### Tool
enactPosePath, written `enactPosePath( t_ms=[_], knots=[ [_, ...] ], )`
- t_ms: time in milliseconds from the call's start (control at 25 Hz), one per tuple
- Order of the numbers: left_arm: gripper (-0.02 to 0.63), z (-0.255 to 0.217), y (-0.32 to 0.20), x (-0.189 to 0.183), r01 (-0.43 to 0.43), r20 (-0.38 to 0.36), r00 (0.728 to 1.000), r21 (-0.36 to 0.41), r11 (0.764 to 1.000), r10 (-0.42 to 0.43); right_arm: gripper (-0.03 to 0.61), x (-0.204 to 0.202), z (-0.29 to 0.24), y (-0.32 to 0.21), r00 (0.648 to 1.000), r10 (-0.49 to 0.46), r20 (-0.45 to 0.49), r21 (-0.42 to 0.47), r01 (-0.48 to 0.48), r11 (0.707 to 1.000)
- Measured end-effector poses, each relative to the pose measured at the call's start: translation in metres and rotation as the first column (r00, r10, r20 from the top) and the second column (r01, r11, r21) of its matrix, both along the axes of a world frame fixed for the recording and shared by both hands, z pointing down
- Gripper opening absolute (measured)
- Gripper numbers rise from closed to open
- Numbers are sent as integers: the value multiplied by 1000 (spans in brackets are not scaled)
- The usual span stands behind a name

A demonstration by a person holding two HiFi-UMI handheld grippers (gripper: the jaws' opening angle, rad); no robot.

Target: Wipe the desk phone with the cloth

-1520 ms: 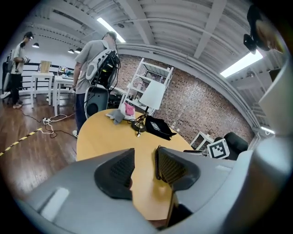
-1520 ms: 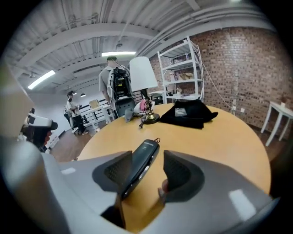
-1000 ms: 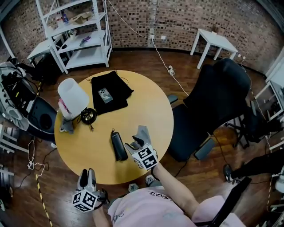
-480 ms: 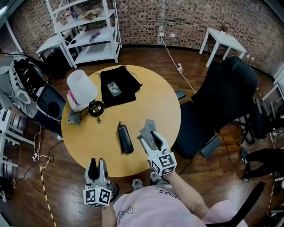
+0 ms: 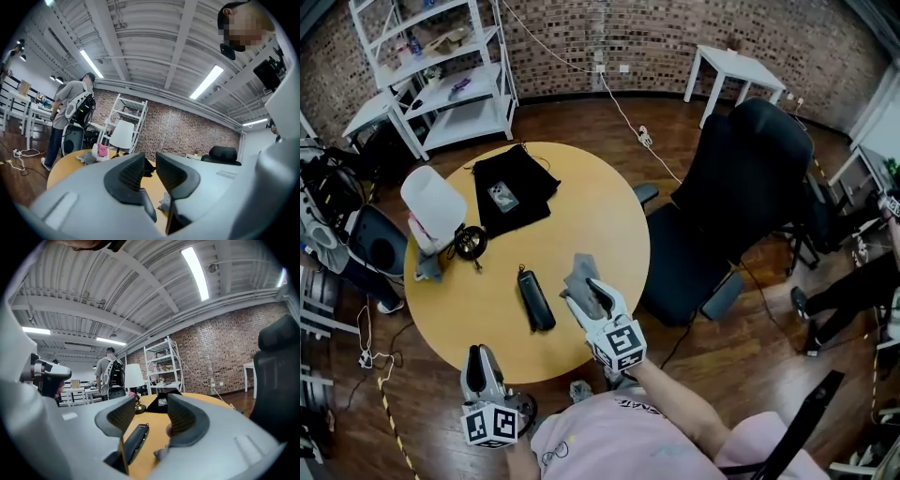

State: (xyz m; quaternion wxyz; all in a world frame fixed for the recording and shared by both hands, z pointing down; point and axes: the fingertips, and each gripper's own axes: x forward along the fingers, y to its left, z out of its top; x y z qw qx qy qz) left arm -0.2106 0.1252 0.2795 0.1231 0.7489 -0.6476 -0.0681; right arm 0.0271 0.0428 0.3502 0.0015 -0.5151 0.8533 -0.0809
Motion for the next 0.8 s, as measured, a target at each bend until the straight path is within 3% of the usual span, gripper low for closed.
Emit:
enactPosePath(
  t_ms=[800],
  knots=[
    [78, 0, 0, 0, 25, 16, 1000, -5, 1000, -25, 210, 6, 3, -1, 1000, -3, 2, -16, 3, 1000]
  ],
)
